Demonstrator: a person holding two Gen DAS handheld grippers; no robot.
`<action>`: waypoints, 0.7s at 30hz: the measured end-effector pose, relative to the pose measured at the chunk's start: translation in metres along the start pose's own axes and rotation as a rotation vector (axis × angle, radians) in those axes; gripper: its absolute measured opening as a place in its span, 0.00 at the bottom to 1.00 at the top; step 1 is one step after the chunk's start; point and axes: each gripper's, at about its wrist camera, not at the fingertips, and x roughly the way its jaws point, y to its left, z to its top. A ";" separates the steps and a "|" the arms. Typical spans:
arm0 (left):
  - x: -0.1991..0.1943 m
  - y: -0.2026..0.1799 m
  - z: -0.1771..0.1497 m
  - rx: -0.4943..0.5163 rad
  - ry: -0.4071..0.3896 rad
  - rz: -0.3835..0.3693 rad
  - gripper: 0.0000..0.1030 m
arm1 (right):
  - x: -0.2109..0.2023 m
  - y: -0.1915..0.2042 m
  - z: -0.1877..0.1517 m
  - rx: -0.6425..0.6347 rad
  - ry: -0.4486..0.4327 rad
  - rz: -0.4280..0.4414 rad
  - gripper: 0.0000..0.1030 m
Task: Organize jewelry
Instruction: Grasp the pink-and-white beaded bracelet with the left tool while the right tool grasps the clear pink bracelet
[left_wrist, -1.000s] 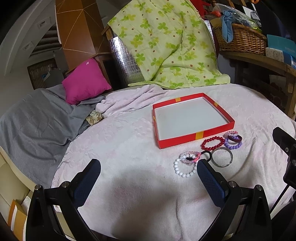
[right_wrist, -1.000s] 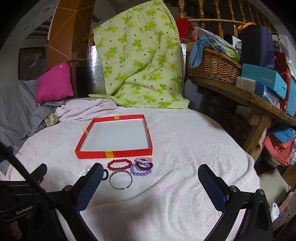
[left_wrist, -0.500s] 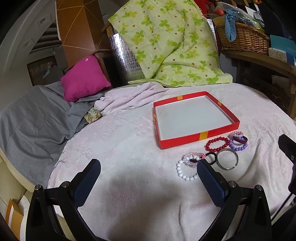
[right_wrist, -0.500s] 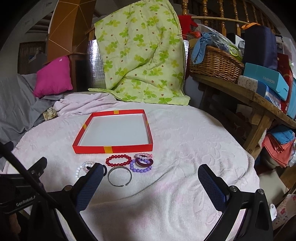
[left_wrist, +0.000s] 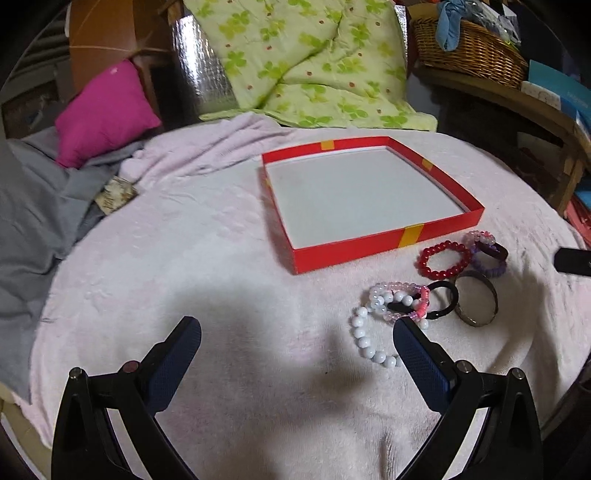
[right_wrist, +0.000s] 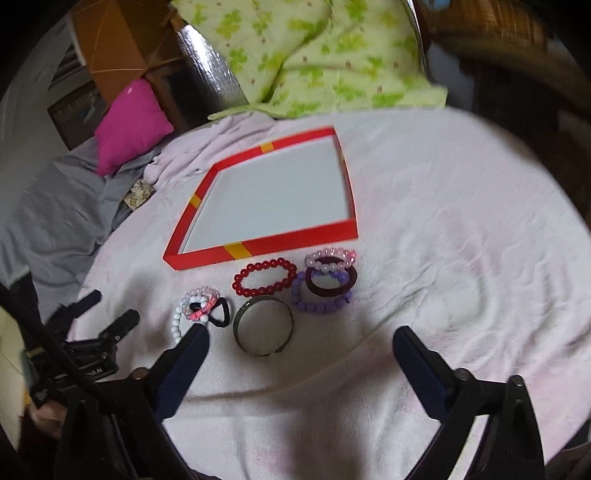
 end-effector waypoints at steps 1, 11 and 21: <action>0.003 0.000 0.000 -0.003 0.010 -0.013 1.00 | 0.003 -0.006 0.001 0.029 0.003 0.018 0.89; 0.008 -0.003 0.003 0.038 0.044 -0.013 0.99 | 0.020 0.005 -0.003 0.078 0.060 0.103 0.79; 0.024 -0.008 0.007 -0.006 0.094 -0.145 0.76 | 0.027 0.007 -0.007 0.122 0.072 0.071 0.79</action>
